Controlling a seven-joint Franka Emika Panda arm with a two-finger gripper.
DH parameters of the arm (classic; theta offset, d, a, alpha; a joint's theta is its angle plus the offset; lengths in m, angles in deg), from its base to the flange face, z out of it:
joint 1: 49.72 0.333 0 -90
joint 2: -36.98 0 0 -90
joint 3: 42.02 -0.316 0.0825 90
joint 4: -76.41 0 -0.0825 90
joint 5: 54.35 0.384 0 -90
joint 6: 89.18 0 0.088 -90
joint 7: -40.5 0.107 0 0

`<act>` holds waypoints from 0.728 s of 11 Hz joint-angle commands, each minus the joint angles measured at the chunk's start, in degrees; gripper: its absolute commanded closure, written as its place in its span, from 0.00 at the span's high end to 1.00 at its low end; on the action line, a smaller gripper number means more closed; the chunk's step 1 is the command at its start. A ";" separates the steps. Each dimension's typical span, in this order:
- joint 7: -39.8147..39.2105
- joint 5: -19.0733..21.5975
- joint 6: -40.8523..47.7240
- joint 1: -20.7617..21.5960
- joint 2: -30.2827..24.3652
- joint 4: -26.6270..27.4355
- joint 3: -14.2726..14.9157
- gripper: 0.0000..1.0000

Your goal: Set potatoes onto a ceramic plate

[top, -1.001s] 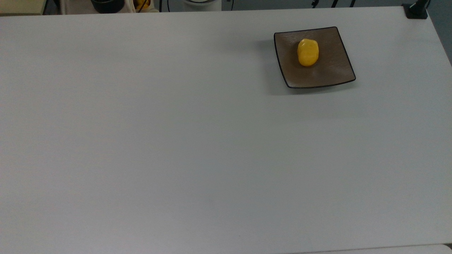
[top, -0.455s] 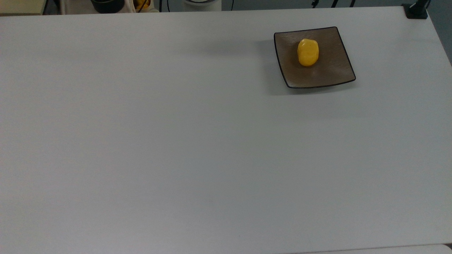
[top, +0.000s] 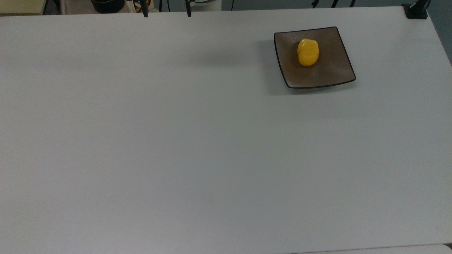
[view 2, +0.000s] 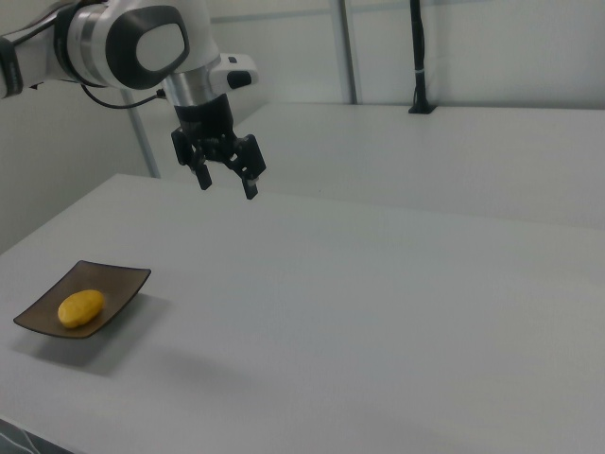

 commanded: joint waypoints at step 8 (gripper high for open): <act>-1.69 1.18 -2.87 0.19 1.45 -0.36 -0.48 1.00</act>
